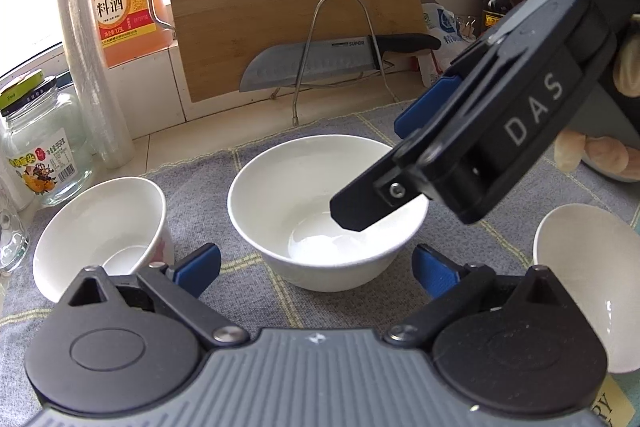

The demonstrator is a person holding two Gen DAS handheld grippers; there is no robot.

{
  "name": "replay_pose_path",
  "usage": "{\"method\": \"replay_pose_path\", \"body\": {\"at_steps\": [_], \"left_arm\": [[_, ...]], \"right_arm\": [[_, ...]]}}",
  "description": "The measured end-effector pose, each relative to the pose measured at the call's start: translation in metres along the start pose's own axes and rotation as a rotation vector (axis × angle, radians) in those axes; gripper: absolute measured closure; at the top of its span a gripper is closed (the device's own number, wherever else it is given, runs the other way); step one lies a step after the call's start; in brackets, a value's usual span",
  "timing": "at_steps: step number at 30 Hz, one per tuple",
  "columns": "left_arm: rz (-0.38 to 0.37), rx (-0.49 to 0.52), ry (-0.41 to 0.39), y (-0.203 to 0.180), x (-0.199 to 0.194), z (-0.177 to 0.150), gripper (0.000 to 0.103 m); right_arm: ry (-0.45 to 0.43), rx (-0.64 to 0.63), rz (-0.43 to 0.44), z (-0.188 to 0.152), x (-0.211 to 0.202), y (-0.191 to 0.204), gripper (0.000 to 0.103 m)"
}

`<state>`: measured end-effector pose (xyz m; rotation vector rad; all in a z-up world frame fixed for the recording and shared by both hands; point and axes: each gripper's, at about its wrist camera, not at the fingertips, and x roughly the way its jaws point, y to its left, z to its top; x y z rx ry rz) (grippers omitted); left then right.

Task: Organize plates and bowls
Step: 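Grip the white bowl rim again with the right tool, then lift the white bowl with the right tool and carry it toward the other bowls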

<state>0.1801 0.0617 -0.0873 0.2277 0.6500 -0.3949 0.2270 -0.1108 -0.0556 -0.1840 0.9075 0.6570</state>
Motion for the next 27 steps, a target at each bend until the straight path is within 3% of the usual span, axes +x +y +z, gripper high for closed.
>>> {"method": "replay_pose_path", "body": {"at_steps": [4,17,27], "left_arm": [[-0.005,0.004,-0.009,0.0,0.001,0.003,0.002],[-0.035,0.028,-0.025,-0.003,0.003,0.008,0.009],[-0.041,0.031,-0.034,-0.003,0.004,0.008,0.009]], "right_arm": [[0.016,-0.006,0.004,0.006,0.01,-0.002,0.003],[0.044,-0.003,0.037,0.014,0.025,-0.004,0.022],[0.042,0.0,0.038,0.014,0.026,-0.004,0.024]]}}
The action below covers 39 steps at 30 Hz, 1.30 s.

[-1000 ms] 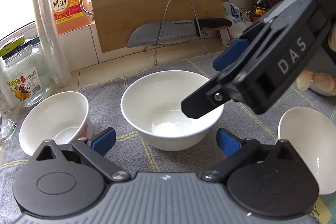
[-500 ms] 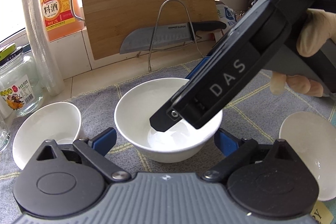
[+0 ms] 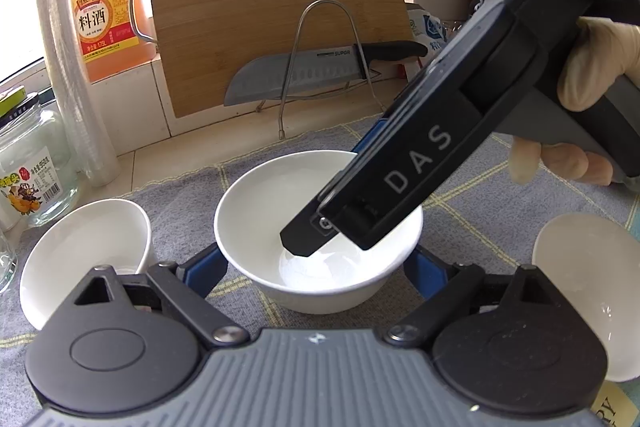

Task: Organize plates and bowls
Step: 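Lift the white bowl with the right tool and carry it toward the other bowls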

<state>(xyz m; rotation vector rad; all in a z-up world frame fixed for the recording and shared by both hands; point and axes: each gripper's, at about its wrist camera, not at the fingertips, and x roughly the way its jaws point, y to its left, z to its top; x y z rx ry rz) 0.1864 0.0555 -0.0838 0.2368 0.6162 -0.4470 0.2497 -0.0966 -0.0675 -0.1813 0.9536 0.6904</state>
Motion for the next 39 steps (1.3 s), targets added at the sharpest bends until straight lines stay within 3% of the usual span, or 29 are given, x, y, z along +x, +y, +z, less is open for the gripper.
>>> {"method": "replay_pose_path", "body": {"at_steps": [25,39], "left_arm": [[-0.001,0.028,-0.003,-0.001,-0.001,0.0,0.009],[-0.02,0.031,-0.02,-0.017,-0.045,0.01,0.009]], "right_arm": [[-0.007,0.057,0.038,0.001,-0.009,-0.006,0.025],[-0.054,0.048,0.064,-0.013,-0.052,0.011,0.025]]}}
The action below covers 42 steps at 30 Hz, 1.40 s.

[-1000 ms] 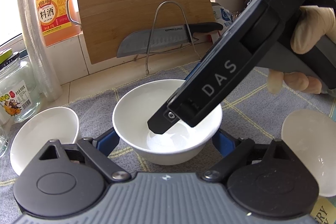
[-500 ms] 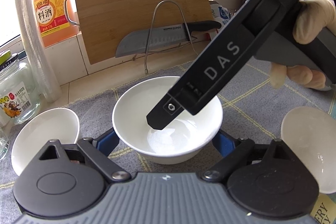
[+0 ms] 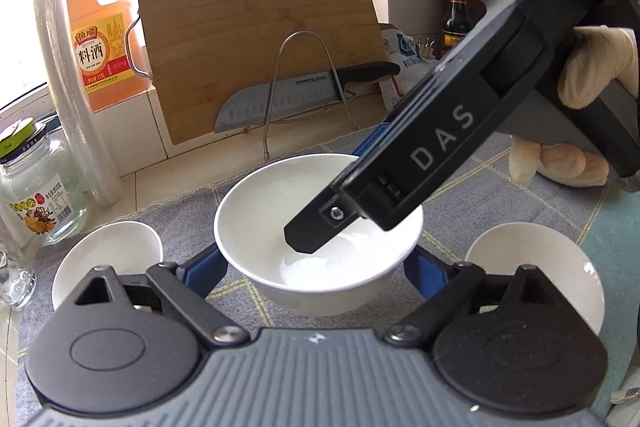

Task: Organize plates and bowls
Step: 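Lift the white bowl with the right tool and carry it toward the other bowls, then lower the white bowl into the pink-flower bowl and open the right tool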

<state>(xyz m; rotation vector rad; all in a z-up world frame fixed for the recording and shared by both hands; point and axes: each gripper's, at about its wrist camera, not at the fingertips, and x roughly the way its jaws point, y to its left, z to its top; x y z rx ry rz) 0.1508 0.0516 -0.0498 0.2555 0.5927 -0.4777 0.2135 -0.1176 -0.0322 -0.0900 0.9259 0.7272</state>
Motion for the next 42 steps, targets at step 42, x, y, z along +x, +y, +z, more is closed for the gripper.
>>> {"method": "replay_pose_path", "body": {"at_steps": [42], "left_arm": [[-0.16,0.057,0.028,-0.09,-0.039,-0.008,0.009]], "right_arm": [[-0.057,0.103,-0.09,-0.104,-0.095,0.009,0.024]]}}
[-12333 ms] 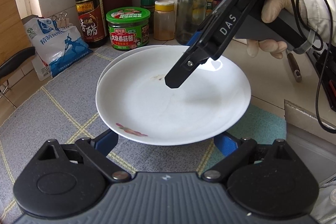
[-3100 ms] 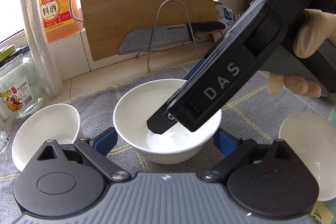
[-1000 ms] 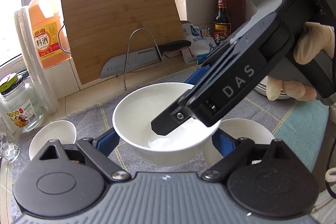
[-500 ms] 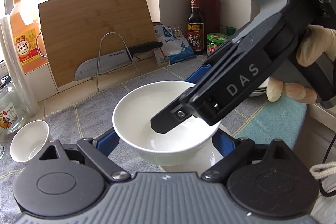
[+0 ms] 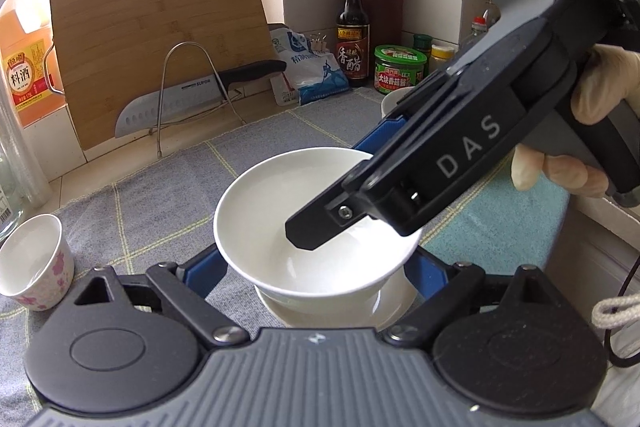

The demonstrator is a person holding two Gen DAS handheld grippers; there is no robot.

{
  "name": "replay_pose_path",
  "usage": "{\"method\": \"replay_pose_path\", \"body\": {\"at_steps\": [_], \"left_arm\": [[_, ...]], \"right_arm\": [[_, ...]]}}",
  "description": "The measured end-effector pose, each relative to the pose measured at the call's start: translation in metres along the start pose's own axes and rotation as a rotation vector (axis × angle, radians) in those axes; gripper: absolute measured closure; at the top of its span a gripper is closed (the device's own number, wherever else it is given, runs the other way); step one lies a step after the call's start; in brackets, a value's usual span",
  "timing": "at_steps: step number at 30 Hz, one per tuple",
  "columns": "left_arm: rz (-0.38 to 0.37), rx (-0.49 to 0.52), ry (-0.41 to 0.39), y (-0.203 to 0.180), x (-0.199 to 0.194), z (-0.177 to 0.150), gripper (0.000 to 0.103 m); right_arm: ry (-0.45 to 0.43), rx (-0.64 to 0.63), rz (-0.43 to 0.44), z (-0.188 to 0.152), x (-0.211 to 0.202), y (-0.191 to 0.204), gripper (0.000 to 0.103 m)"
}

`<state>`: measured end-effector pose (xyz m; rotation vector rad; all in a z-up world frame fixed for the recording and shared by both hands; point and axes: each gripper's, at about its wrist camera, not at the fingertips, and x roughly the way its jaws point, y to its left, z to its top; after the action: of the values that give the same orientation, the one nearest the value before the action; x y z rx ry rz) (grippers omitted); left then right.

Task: Organize plates and bowls
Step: 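Lower the white bowl into the pink-flower bowl and open the right tool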

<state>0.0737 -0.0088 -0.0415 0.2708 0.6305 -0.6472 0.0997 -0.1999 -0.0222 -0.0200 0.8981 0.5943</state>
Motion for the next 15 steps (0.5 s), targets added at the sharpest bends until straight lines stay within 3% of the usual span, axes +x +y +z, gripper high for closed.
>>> {"method": "replay_pose_path", "body": {"at_steps": [15], "left_arm": [[-0.025,0.004,0.042,-0.004,0.008,-0.005,0.009]], "right_arm": [[0.028,0.025,-0.011,-0.014,0.009,-0.006,0.024]]}}
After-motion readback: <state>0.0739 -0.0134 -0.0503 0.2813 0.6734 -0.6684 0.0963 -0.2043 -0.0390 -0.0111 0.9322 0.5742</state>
